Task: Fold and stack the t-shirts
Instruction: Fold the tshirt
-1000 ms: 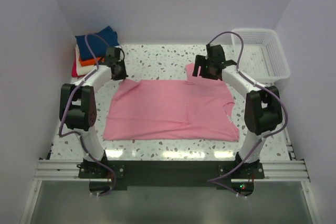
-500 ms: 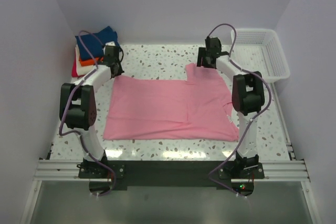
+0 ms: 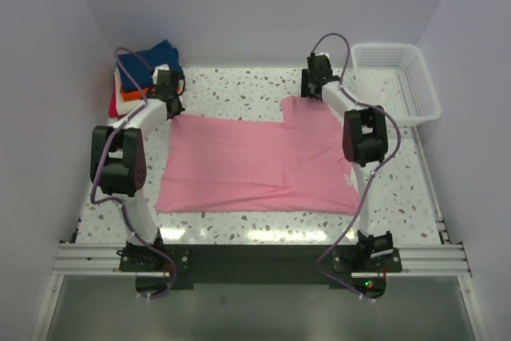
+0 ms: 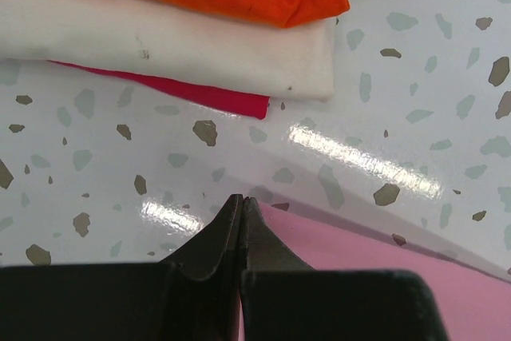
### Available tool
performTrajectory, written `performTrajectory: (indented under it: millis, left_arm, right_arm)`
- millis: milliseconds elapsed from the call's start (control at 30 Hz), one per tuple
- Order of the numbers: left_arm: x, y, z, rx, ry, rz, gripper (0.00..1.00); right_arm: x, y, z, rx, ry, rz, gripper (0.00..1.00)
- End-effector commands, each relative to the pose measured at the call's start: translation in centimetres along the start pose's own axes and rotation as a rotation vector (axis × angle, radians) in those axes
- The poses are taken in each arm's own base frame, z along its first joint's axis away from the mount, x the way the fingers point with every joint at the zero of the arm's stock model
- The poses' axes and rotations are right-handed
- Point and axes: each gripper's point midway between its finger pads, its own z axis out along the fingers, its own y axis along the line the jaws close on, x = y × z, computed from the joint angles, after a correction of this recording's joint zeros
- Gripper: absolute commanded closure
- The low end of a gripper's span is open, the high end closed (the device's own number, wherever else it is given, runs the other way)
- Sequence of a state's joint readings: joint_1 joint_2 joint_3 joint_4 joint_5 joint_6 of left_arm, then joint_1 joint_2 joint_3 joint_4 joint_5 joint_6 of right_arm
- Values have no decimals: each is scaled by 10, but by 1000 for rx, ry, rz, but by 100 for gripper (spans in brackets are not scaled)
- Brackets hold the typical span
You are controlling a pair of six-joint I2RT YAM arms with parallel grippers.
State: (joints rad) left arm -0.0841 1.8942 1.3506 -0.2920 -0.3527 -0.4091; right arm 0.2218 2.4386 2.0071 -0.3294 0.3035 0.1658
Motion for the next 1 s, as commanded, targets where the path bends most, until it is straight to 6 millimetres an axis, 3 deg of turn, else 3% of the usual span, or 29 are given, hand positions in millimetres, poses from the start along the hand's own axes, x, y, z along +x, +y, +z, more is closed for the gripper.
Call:
performTrajectory:
  millis: [0, 200, 233, 300, 333, 567, 800, 967]
  left_arm:
    - [-20, -2, 7, 5, -65, -45, 100]
    - [-14, -4, 13, 12, -50, -44, 100]
    - [-12, -5, 14, 15, -46, -43, 100]
    - [-11, -6, 14, 18, -44, -42, 100]
    - [-10, -6, 15, 20, -41, -42, 100]
    - [-7, -7, 19, 22, -33, -40, 100]
    - [-5, -9, 22, 26, -27, -40, 100]
    - [-3, -10, 24, 29, -22, -41, 100]
  right_arm:
    - [-28, -11, 0, 44, -62, -9, 38]
    - [-24, -7, 8, 27, -31, -14, 43]
    - [-31, -6, 7, 21, -40, -8, 43]
    - [-21, -5, 12, 25, 0, -16, 43]
    - [-27, -8, 11, 29, -5, 2, 43]
    - [-16, -21, 14, -4, 62, 123, 44]
    - [-3, -18, 12, -24, 112, 152, 53]
    - [2, -15, 9, -45, 130, 173, 66]
